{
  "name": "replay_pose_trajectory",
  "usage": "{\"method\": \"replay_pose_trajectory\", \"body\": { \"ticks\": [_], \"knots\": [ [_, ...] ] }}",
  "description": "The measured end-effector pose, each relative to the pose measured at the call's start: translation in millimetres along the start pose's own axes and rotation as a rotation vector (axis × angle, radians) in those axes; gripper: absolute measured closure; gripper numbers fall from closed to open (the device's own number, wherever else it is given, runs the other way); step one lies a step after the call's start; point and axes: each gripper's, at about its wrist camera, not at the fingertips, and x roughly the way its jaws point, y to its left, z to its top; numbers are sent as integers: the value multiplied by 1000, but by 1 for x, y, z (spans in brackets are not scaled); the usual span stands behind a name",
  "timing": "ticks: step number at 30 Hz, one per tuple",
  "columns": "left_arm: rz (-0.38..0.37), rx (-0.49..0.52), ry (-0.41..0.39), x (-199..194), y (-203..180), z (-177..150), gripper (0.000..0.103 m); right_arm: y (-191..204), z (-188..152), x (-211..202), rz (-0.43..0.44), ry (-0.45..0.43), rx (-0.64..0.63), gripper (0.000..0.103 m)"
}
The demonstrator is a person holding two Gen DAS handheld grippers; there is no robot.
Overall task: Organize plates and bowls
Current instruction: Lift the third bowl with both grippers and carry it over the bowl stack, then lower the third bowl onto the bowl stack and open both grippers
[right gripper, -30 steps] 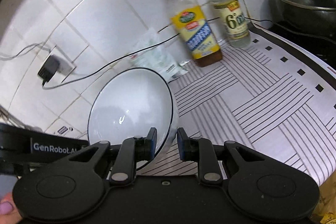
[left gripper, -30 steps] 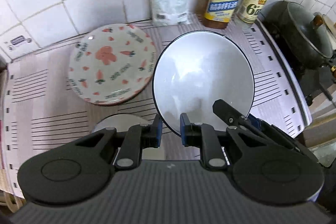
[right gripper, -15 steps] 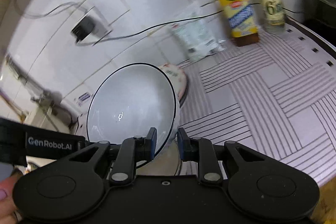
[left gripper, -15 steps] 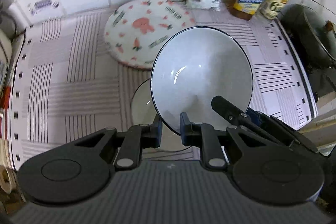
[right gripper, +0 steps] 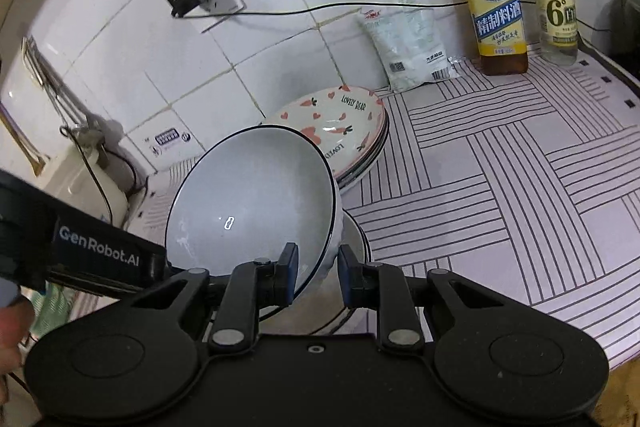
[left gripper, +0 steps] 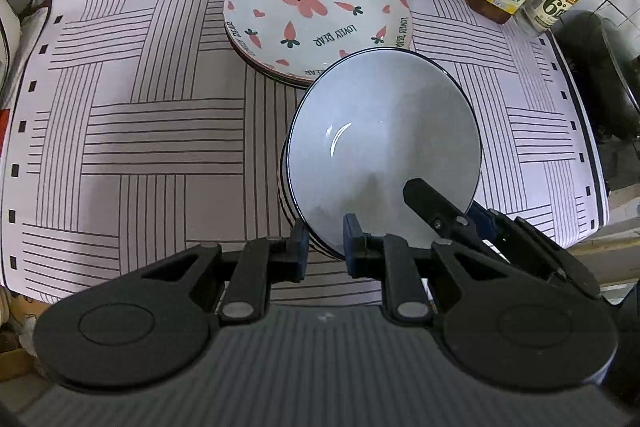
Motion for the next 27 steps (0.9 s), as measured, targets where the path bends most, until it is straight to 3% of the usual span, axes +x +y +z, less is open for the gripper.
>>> {"method": "replay_pose_trajectory", "body": {
  "ticks": [8,13,19,24,27],
  "knots": [
    [-48,-61,59,9,9,0,86,8,0,-4,-47,28,-47,78],
    [-33,-108,81,17,11,1,86,28,-3,2,-176,15,-190,80],
    [-36,-98,79,19,10,1,84,38,-7,8,-260,-17,-310,80],
    [-40,-46,66,11,9,-4,78,38,-8,8,-251,-13,-332,80],
    [-51,-3,28,-3,8,-10,68,38,-4,-5,-212,-26,-335,79]
  ]
}}
